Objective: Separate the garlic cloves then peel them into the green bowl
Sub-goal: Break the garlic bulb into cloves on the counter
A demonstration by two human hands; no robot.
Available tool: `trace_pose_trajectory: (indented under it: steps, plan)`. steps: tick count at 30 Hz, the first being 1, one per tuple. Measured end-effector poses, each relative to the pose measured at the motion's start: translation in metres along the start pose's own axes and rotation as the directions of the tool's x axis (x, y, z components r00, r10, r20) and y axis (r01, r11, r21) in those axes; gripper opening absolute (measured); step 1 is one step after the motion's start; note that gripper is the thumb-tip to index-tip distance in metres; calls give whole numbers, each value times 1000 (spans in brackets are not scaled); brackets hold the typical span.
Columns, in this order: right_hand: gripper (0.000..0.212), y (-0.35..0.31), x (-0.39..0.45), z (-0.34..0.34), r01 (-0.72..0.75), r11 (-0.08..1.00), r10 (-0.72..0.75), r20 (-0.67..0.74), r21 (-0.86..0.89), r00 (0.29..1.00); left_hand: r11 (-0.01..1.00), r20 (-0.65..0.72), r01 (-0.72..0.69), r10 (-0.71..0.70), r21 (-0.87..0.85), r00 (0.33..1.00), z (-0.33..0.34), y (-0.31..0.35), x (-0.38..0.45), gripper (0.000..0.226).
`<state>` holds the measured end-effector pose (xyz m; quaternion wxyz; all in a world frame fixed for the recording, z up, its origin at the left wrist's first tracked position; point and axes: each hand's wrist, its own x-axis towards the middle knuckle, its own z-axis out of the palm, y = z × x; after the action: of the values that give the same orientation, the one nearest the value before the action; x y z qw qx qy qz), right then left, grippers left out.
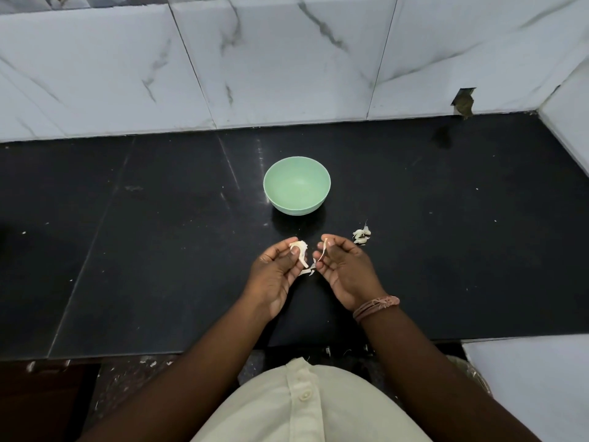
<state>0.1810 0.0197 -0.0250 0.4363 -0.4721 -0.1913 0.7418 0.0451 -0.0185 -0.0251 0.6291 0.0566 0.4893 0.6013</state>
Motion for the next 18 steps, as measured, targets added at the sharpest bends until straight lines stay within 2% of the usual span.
trace_pose_trajectory:
  steps: [1,3,6,10,13,15,17,18]
  plan:
    - [11,-2,2,-4,13,1000,-12,-30,10,999,1000,-8,11,-11,-10,1000,0,0,1,21]
    - [11,-4,6,-13,68,993,-82,-143,-95,986,999,-15,34,-35,-35,999,-1,-1,1,21]
    - [13,-9,12,-28,134,954,-216,-305,-267,927,997,-23,61,-63,-45,998,1,-2,0,24]
    - [14,-18,16,-44,164,898,-343,-416,-407,842,997,-14,74,-74,-36,997,5,-4,0,28]
    - [3,-20,21,-51,168,855,-415,-454,-491,789,997,14,73,-73,-18,997,6,-5,0,30]
    - [4,-20,22,-52,150,828,-437,-454,-540,776,997,40,74,-74,-2,996,7,-6,-1,29]
    - [10,-20,20,-52,130,750,-495,-420,-648,760,997,57,76,-77,19,995,7,-6,-2,29]
    - [14,-20,18,-52,115,677,-538,-382,-727,751,997,61,73,-75,26,995,8,-6,-3,28]
